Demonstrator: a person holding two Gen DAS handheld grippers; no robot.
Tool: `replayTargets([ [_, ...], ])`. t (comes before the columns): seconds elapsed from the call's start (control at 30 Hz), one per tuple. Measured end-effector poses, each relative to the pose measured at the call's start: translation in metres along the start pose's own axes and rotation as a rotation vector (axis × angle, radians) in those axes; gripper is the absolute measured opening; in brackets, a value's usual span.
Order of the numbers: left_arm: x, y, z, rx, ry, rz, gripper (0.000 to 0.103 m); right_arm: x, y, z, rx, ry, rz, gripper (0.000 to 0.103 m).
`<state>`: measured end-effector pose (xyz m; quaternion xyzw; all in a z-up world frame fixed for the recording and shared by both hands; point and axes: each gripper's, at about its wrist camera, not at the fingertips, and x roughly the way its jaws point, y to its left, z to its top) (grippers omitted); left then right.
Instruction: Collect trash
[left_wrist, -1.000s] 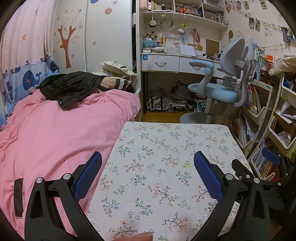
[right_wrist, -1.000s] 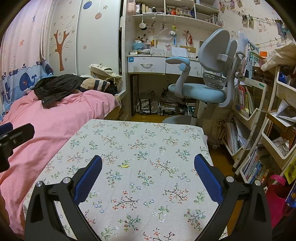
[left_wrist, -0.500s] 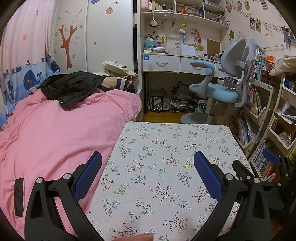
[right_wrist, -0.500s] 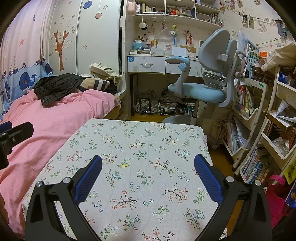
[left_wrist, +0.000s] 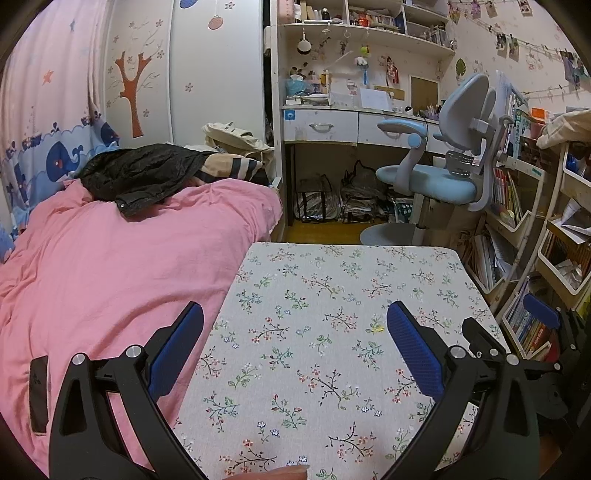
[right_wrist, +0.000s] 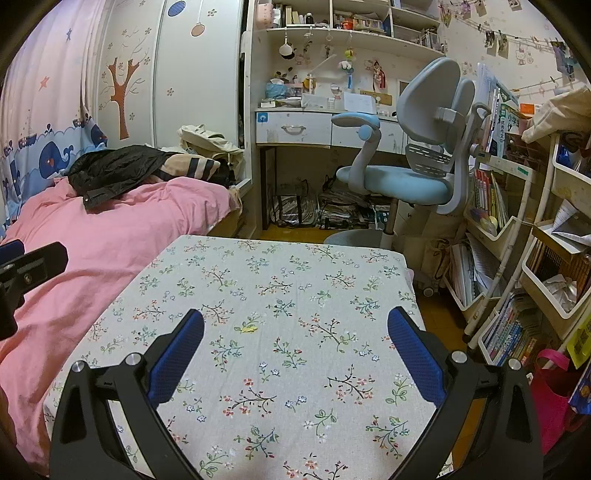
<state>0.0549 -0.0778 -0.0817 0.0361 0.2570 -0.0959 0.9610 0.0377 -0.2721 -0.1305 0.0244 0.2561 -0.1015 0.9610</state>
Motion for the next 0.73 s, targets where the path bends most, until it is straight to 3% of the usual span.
replayTargets([
  [0.33,-0.003,0.004,-0.004,-0.025,-0.017,-0.005,0.096,0.003,-0.002,-0.002,-0.01,0.017,0.004,0.096],
  [0.6,0.018,0.012,-0.005,-0.038,0.126,-0.021,0.096,0.009,-0.005,-0.003,-0.01,0.044,-0.013,0.096],
  [0.73,0.025,0.019,-0.007,-0.058,0.149,0.008,0.096,0.01,-0.004,-0.003,-0.014,0.052,-0.024,0.096],
])
